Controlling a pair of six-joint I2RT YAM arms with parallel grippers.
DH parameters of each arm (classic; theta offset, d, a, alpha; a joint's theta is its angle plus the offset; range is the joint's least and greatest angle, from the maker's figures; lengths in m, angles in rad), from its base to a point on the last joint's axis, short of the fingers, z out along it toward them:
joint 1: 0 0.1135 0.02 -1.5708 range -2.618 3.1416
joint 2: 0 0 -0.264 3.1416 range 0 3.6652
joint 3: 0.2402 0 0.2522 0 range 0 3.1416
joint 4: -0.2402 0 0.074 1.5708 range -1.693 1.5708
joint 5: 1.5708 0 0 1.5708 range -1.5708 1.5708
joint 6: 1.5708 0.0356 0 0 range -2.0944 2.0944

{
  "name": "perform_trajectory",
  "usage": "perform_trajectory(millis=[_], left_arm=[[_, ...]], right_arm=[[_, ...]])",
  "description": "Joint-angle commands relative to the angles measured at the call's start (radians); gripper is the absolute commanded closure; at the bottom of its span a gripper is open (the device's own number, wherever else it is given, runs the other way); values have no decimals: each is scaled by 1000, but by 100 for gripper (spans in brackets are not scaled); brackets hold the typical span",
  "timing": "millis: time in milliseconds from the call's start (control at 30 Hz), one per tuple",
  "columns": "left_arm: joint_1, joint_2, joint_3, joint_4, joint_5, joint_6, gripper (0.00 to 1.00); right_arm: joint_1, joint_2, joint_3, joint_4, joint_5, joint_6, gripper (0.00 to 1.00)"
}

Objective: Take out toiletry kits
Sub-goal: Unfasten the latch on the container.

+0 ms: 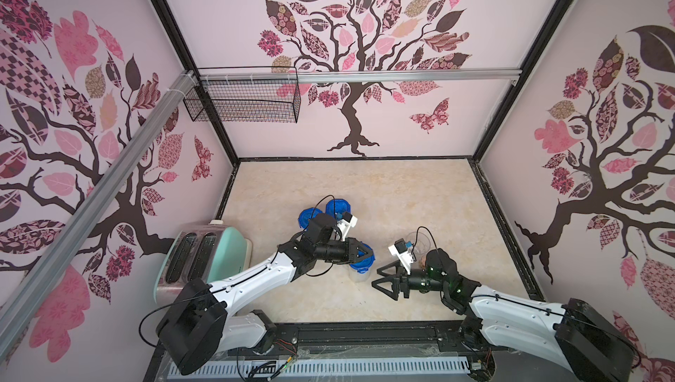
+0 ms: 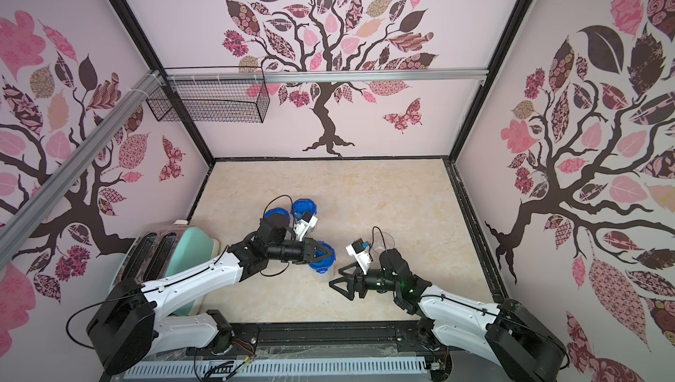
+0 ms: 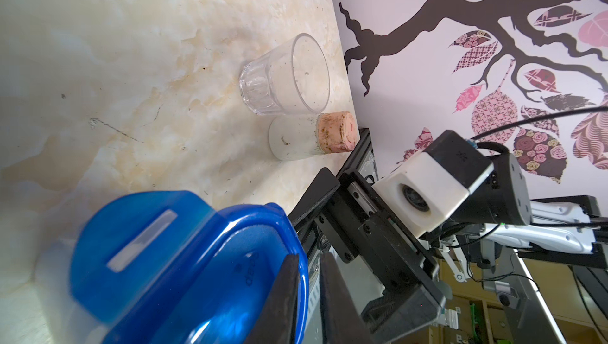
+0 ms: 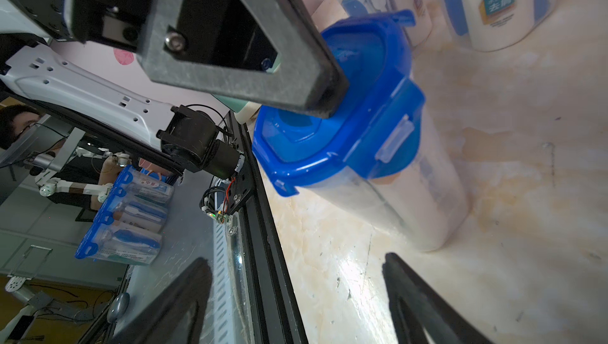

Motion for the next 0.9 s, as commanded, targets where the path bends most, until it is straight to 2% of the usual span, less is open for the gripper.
perform_trajectory(millis=[0,333,867], left_arm=[[0,26,-16,11,-1,-5,87],[24,43,-34,13,9,-10,95],[42,71,-64,7,20,-22,96]], right_arm=[[-3,12,13,36,-38,13,16],[-3,22,16,57,-63,25,17],[18,19,28,92,-84,82,17]])
